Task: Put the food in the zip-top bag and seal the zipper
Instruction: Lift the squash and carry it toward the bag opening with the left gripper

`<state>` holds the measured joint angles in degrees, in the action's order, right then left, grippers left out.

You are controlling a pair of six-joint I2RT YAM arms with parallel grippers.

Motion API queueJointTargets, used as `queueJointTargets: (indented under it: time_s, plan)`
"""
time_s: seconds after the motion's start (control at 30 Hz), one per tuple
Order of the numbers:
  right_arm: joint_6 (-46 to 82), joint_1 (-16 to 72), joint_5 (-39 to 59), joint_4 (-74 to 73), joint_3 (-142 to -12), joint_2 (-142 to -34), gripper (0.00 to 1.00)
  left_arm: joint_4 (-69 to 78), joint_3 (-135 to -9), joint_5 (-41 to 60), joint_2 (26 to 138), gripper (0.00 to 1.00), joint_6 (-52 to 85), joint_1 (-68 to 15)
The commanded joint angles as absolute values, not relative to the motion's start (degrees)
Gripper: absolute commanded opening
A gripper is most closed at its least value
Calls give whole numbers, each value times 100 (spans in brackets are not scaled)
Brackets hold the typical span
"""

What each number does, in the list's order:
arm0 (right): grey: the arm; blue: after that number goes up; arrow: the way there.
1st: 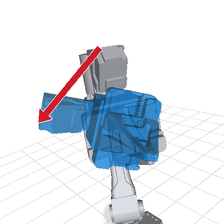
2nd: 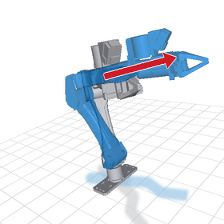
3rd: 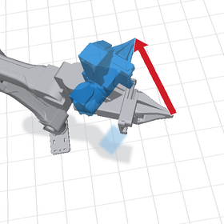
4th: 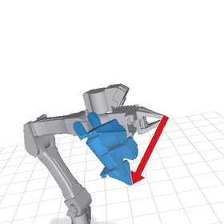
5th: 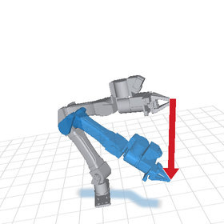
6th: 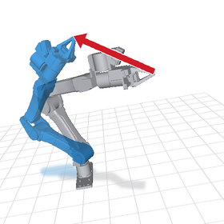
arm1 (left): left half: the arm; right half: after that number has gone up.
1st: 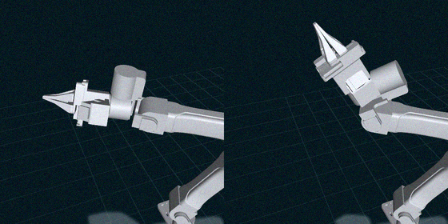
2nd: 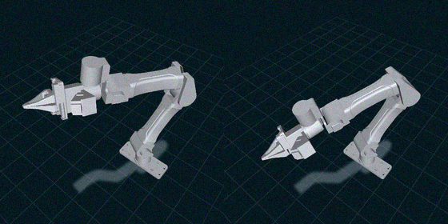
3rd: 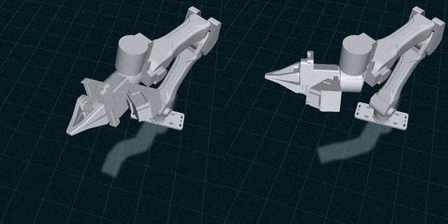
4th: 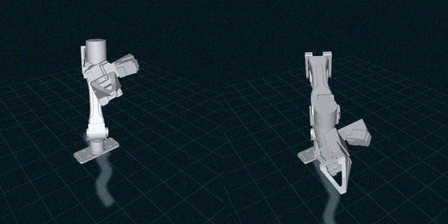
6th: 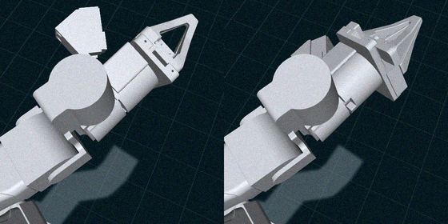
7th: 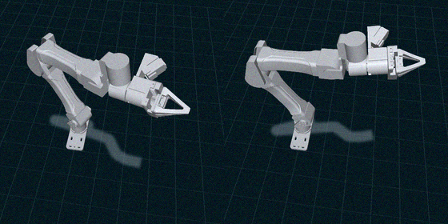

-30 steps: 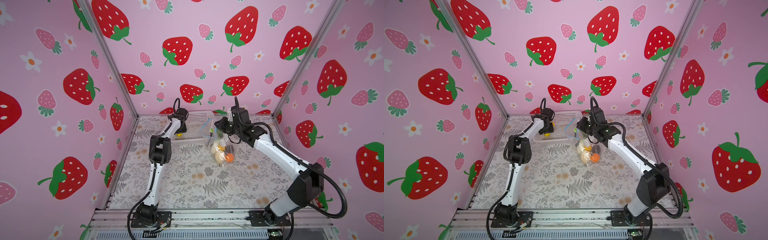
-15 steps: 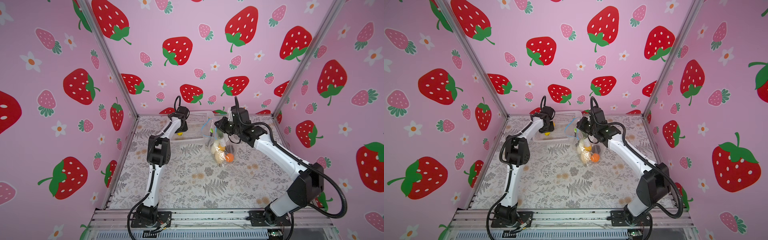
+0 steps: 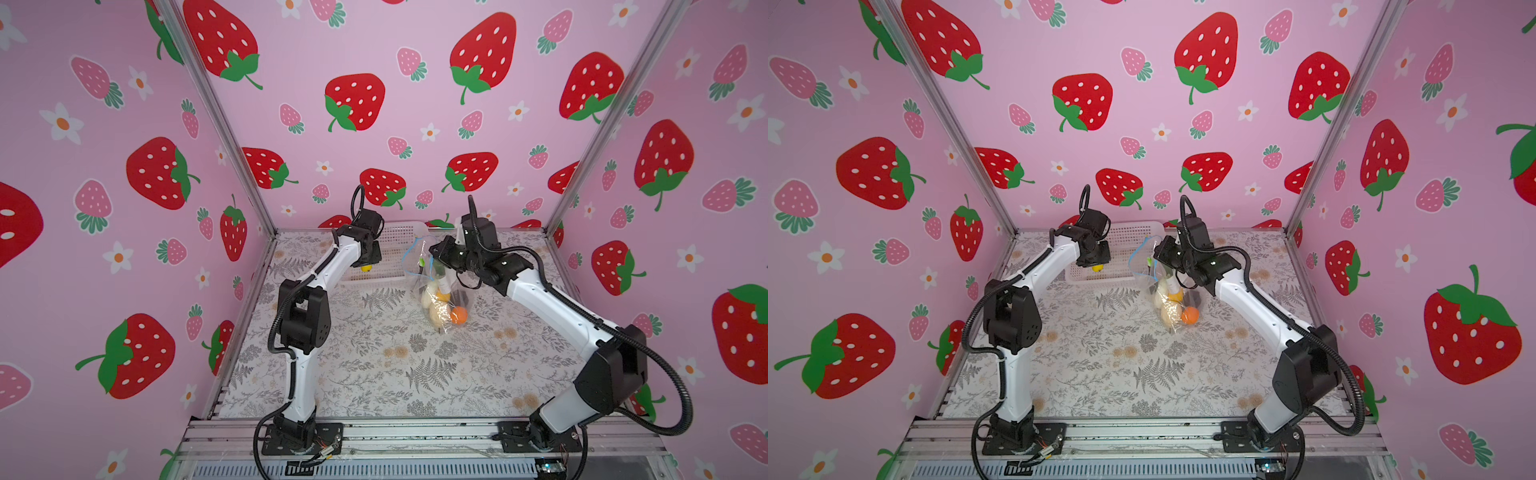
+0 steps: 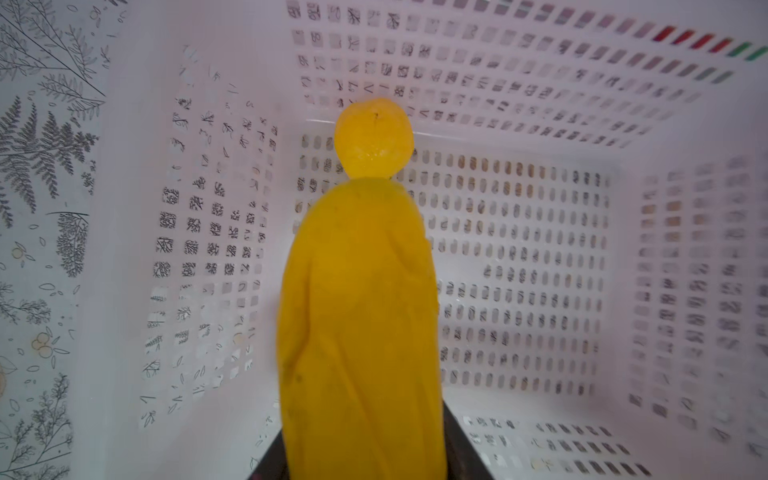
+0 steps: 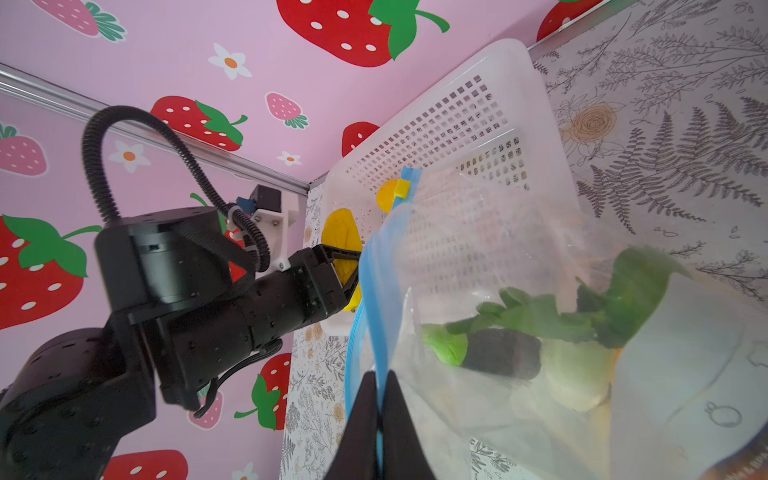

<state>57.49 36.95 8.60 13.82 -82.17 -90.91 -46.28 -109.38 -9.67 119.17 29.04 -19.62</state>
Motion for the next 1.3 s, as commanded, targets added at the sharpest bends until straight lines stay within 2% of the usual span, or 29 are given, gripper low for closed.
queueJointTargets:
  time_s: [0.0, 0.37, 0.57, 0.9, 1.27]
  plan:
    - [5739, 3669, 777, 1290, -8099, -8884, 7, -4605, -10648, -614, 11339, 40, 3081, -2062]
    - [5731, 3665, 791, 1252, -8099, -8861, 7, -4342, -9518, 1488, 9870, 39, 2975, -2114]
    - [5748, 3666, 774, 1266, -8181, -8903, 7, -4681, -9721, 2898, 9697, 38, 2644, -2109]
    - [5776, 3700, 737, 1277, -8274, -8951, 7, -4026, -9818, 3065, 9417, 35, 3372, -2301]
    - [5706, 3753, 596, 1530, -8595, -8809, 7, -3924, -10648, 3579, 10159, 33, 3684, -2770]
